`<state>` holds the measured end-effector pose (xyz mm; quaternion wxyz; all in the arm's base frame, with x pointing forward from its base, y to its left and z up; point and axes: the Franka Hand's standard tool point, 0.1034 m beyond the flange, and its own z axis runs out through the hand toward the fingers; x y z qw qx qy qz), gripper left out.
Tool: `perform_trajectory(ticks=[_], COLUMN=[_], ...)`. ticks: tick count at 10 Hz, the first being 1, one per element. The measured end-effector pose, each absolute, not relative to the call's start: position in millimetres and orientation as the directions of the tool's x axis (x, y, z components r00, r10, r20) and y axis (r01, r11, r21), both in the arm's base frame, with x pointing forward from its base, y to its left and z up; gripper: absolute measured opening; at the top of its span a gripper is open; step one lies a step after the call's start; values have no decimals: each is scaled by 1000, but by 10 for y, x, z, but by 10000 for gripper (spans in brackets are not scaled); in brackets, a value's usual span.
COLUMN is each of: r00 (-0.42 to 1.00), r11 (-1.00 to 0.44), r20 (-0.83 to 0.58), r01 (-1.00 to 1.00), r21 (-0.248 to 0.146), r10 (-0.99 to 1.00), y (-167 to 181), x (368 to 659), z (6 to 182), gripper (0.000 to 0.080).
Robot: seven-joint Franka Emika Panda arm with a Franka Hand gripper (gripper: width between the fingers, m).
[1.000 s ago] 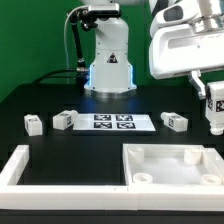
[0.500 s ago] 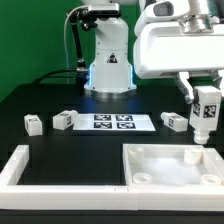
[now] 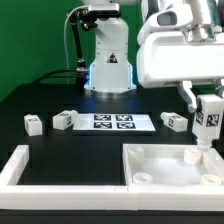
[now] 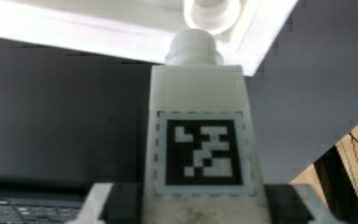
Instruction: Assemble square table
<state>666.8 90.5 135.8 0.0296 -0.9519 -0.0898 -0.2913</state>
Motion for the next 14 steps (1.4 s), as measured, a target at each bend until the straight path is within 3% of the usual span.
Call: perform_trajectory(ticks=[5,11,14], r00=[810,812,814], r11=[-980,-980,-980], r20=[564,560,557], r01=[200,197,200], r21=[-7,-1,-2], r10=[161,162,165], y=[1065,999,1033], x=[6670,6688,6649], z=[1045,963,827], gripper=[291,291,291])
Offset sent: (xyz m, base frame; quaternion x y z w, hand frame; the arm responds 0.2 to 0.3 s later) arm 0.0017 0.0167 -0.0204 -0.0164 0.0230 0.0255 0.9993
